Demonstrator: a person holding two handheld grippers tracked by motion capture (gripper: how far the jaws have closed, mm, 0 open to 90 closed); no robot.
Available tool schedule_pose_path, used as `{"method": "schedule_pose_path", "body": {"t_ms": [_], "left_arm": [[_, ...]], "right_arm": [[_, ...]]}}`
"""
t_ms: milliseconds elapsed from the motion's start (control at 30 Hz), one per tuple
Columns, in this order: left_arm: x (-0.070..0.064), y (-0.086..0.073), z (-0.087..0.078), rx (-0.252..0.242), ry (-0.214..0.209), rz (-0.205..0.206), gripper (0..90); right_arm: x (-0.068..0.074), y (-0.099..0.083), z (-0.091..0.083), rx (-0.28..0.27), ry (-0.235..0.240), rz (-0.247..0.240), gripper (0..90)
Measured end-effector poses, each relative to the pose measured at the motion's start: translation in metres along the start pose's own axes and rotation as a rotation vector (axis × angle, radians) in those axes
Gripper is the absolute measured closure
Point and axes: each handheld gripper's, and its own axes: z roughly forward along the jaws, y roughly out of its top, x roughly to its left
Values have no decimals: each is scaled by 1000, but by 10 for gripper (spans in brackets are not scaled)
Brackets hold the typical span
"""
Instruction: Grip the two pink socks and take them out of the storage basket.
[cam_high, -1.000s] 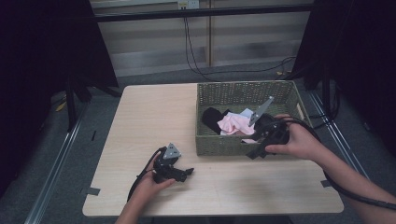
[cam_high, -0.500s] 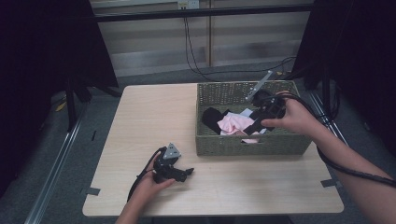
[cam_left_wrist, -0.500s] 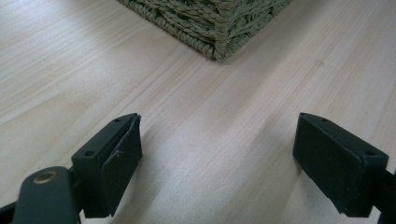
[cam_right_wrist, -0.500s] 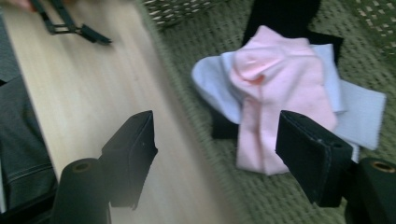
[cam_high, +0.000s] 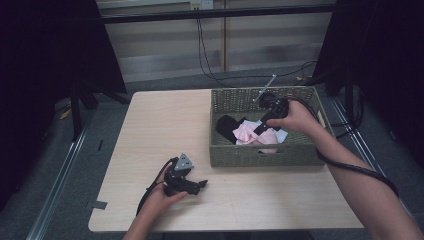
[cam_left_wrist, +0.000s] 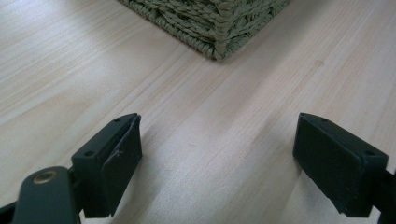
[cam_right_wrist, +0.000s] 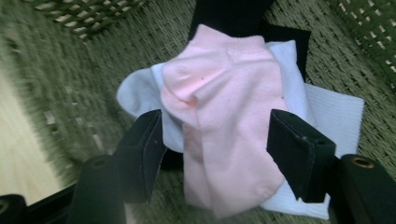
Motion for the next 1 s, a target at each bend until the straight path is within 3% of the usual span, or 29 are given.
{"method": "schedule_pose_path", "body": {"t_ms": [200, 467, 633, 800, 833, 1000], "left_arm": [[0, 0, 0, -1, -1, 0, 151], [0, 0, 0, -1, -6, -6, 151], [0, 0, 0, -1, -6, -5, 151], [0, 0, 0, -1, -6, -5, 151], [0, 0, 0, -1, -6, -6, 151], [0, 0, 0, -1, -6, -6, 151]], "right_arm": [[-3, 0, 25, 42, 17, 1, 443], [-2, -3, 44, 122, 6, -26, 526], [-5, -6, 48, 152, 10, -17, 673], [-7, -8, 50, 143, 12, -14, 736], [-9, -8, 50, 143, 11, -7, 798], [-14, -11, 43, 120, 20, 27, 862]]}}
